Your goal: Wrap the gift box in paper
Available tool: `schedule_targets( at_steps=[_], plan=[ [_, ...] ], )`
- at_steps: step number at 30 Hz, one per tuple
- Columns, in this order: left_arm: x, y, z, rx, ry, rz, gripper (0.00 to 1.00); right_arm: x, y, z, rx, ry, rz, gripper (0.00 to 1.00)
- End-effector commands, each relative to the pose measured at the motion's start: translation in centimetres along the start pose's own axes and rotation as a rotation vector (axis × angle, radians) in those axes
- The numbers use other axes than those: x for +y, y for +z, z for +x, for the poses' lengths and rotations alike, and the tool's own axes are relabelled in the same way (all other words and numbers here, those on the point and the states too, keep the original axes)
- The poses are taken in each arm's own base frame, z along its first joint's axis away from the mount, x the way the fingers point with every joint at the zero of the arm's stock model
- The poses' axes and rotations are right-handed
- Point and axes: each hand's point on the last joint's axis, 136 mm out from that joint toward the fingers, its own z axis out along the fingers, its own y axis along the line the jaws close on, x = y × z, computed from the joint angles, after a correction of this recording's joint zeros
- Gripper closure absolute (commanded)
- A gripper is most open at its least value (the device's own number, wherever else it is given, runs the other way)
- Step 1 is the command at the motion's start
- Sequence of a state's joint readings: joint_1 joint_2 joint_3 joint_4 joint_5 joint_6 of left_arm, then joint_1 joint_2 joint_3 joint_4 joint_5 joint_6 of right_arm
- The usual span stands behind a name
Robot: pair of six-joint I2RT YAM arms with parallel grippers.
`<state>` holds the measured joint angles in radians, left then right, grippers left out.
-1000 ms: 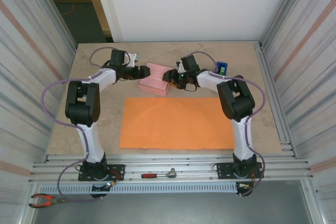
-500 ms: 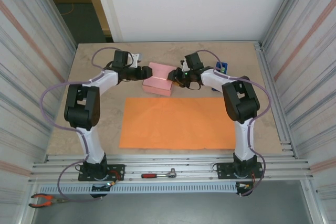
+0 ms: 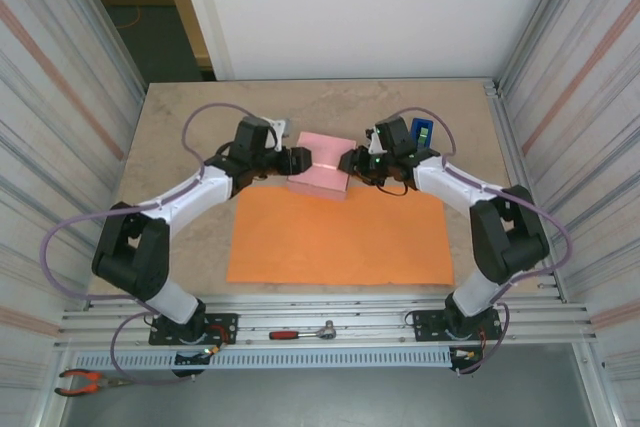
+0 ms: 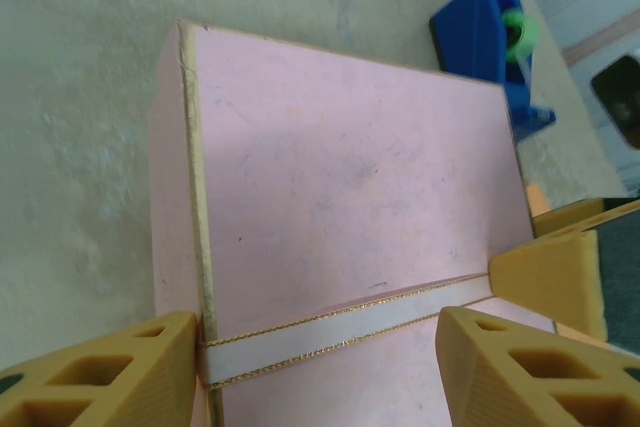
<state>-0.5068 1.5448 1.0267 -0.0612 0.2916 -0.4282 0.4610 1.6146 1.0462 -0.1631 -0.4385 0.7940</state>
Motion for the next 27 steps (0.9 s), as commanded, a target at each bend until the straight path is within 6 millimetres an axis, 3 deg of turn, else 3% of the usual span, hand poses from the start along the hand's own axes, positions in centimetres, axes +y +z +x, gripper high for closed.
schedule_targets(
  at_steps=[1,8,13,15,17,19,27],
  plan=[
    [-9.9,-1.6,3.7,0.078,0.050,0.297,0.37,4.8,-0.6,3.2,0.027,-0.144,-0.141,0.60],
    [-11.0,-1.3,9.0,0.107,0.009,0.273,0.36,2.1,-1.8,7.3,0.051,-0.139,-0.081,0.60],
    [-9.2,-0.8,11.1,0.112,-0.045,0.205,0.35,-0.7,-1.5,8.6,0.057,-0.115,-0.014,0.59],
    [-7.9,-1.0,11.2,0.089,-0.057,0.149,0.33,-1.5,-1.4,8.4,0.068,-0.095,-0.007,0.51],
    [-6.3,-1.5,10.9,0.071,-0.067,0.091,0.32,-2.1,-1.9,7.6,0.059,-0.073,-0.003,0.30],
    [-4.7,-2.1,10.4,0.043,-0.094,0.051,0.31,-2.5,-3.0,6.7,0.035,-0.063,-0.002,0.22],
    [1.5,-3.2,9.6,-0.032,-0.248,-0.041,0.27,-5.8,-6.5,3.9,-0.055,0.017,0.021,0.20]
  ],
)
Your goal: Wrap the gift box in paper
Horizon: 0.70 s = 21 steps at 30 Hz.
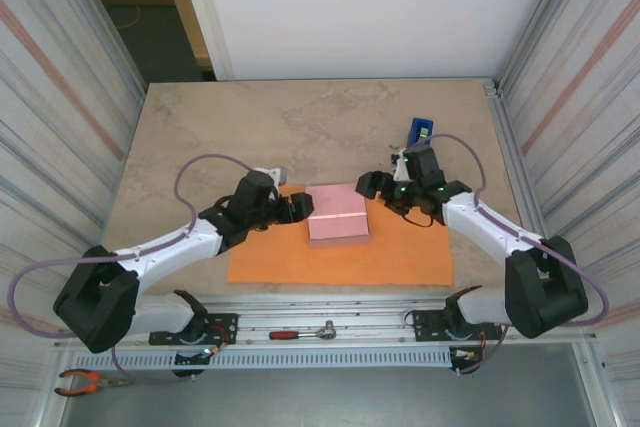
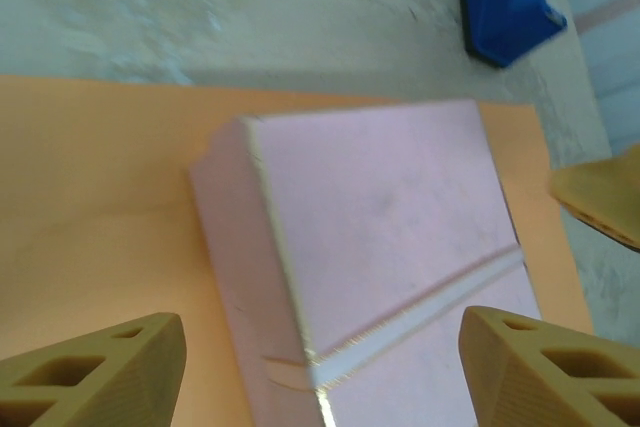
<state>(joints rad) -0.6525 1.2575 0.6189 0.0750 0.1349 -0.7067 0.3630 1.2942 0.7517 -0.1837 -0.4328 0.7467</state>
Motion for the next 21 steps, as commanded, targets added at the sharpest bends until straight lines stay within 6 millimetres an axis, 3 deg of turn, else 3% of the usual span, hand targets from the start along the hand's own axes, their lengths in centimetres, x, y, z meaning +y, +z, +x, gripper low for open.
schedule_targets(
  at_steps=[1,4,11,16,21],
  plan=[
    [2.0,0.3,0.0,-0.014,-0.081,-0.005,0.27,-1.5,-0.7,0.4,0.014,0.010,0.002,0.21],
    [3.5,1.2,0.2,-0.010,-0.123,-0.019,0.26,-3.5,-0.3,0.5,0.021,0.035,0.049,0.28],
    [6.2,3.2,1.4,0.007,-0.181,-0.064,0.27,-7.9,1.6,1.7,0.059,0.095,0.120,0.59],
    [8.7,3.5,1.5,-0.008,-0.231,-0.112,0.27,-9.3,3.4,2.5,0.099,0.115,0.134,0.70],
    [11.3,3.3,1.4,-0.019,-0.276,-0.167,0.27,-10.0,5.3,2.8,0.132,0.118,0.143,0.74]
  ],
)
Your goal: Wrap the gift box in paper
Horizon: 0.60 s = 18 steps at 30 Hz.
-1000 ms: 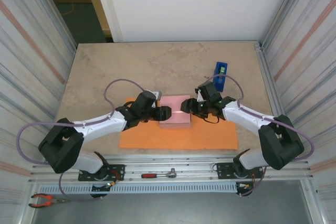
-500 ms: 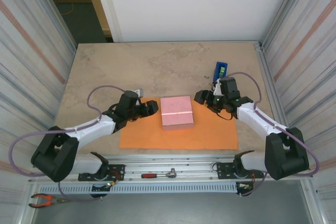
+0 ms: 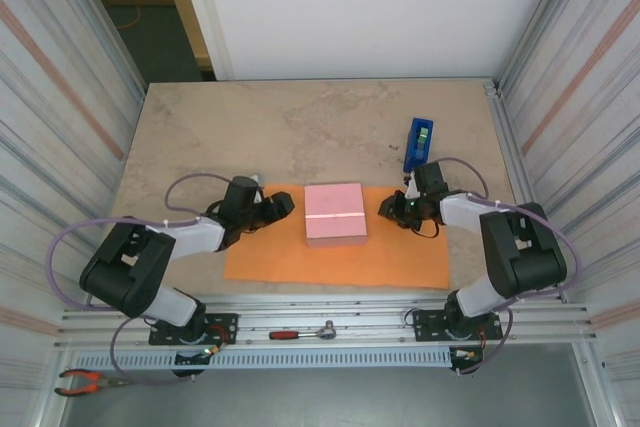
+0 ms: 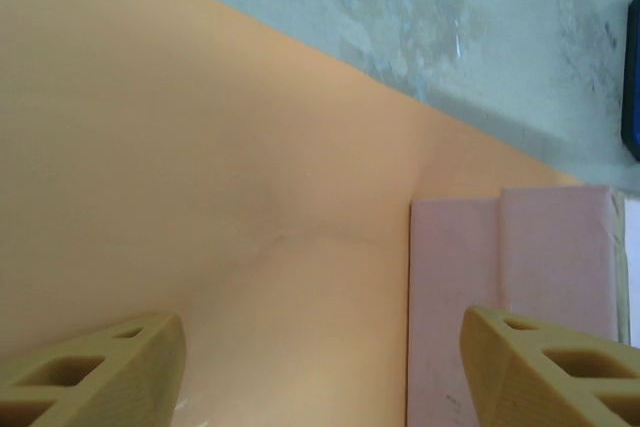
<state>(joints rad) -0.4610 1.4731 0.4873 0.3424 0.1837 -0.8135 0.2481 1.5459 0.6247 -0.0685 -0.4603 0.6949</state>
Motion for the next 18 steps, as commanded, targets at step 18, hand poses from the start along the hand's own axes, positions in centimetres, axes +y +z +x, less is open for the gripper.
schedule_targets(
  at_steps=[18],
  plan=[
    [10.3,-1.2,-8.4,-0.081,-0.082,-0.233,0.28,7.7,8.0,-5.8,0.024,-0.120,-0.067,0.74]
  ],
)
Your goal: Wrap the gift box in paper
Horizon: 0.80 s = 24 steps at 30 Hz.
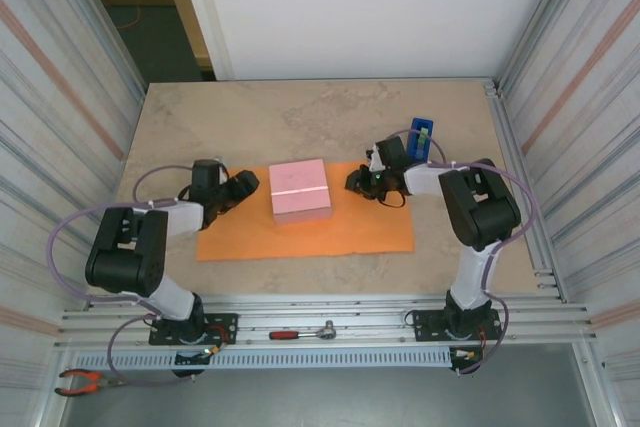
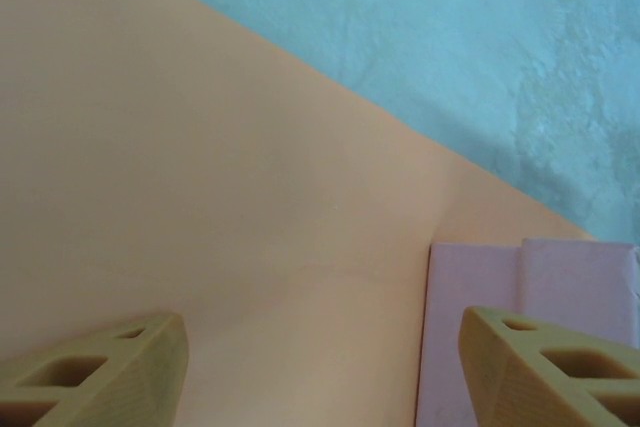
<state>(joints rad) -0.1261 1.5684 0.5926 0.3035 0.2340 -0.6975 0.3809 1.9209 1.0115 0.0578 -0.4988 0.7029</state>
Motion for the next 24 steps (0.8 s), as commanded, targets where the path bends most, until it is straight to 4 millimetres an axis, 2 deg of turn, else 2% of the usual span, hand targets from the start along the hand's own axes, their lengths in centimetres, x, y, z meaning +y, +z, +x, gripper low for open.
schedule_targets(
  at_steps=[1,3,6,8,11,13,17,24],
  plan=[
    [2.5,0.3,-0.1,0.057,0.054,-0.099,0.27,-1.2,0.8,-0.8,0.013,0.024,0.058,0.74],
    [1.5,0.2,-1.0,0.059,0.080,-0.070,0.28,-0.1,0.5,-1.4,0.016,-0.007,0.043,0.73],
    [-0.9,-1.0,-2.5,0.047,0.123,0.001,0.27,2.0,-1.4,-1.9,-0.001,-0.050,0.011,0.69],
    [-2.7,-2.1,-3.3,0.030,0.141,0.054,0.26,3.4,-2.8,-1.7,-0.020,-0.073,-0.006,0.61],
    [-4.7,-3.9,-3.4,0.024,0.144,0.132,0.25,5.2,-4.3,-0.8,-0.025,-0.102,-0.032,0.43],
    [-5.9,-4.7,-2.6,0.035,0.149,0.176,0.24,6.3,-4.5,0.2,-0.019,-0.127,-0.043,0.35],
    [-7.2,-5.2,-0.4,0.069,0.178,0.212,0.22,7.9,-3.5,1.6,0.006,-0.147,-0.058,0.31],
    [-7.5,-3.9,2.6,0.137,0.206,0.216,0.21,9.1,-1.0,2.6,0.043,-0.154,-0.067,0.28]
  ],
)
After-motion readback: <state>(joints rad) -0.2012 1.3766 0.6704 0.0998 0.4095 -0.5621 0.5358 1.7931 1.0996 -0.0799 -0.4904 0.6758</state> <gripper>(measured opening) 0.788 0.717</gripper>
